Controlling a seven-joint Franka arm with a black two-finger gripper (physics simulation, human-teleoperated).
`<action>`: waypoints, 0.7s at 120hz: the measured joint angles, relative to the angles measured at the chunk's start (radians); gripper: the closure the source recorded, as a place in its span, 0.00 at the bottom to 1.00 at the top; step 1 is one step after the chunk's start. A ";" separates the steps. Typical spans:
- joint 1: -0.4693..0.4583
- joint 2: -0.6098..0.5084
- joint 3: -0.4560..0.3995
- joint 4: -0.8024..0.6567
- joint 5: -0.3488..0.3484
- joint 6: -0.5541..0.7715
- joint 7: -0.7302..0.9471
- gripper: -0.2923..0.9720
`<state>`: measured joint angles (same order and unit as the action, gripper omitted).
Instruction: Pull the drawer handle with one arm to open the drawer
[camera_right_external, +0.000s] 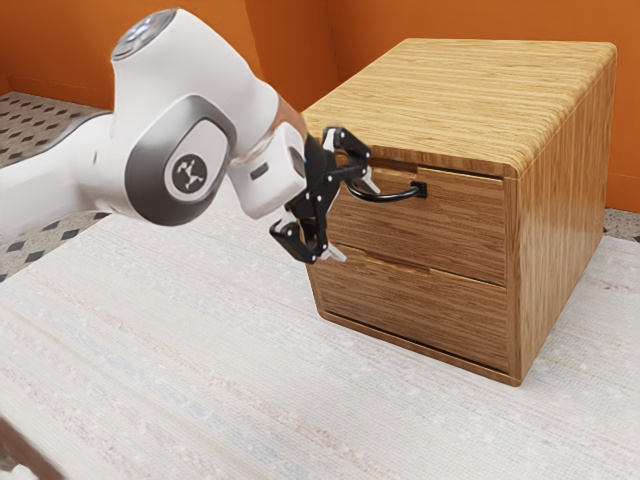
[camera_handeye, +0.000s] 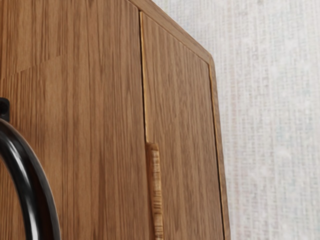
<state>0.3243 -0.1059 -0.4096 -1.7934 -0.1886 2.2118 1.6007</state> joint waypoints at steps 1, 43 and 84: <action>0.000 0.000 0.000 0.000 0.000 0.000 0.000 0.23; -0.001 -0.042 0.000 -0.047 0.001 -0.001 0.001 0.24; 0.000 -0.127 0.001 -0.115 -0.008 0.013 -0.006 0.25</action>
<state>0.3246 -0.2331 -0.4081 -1.9084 -0.1968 2.2246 1.5942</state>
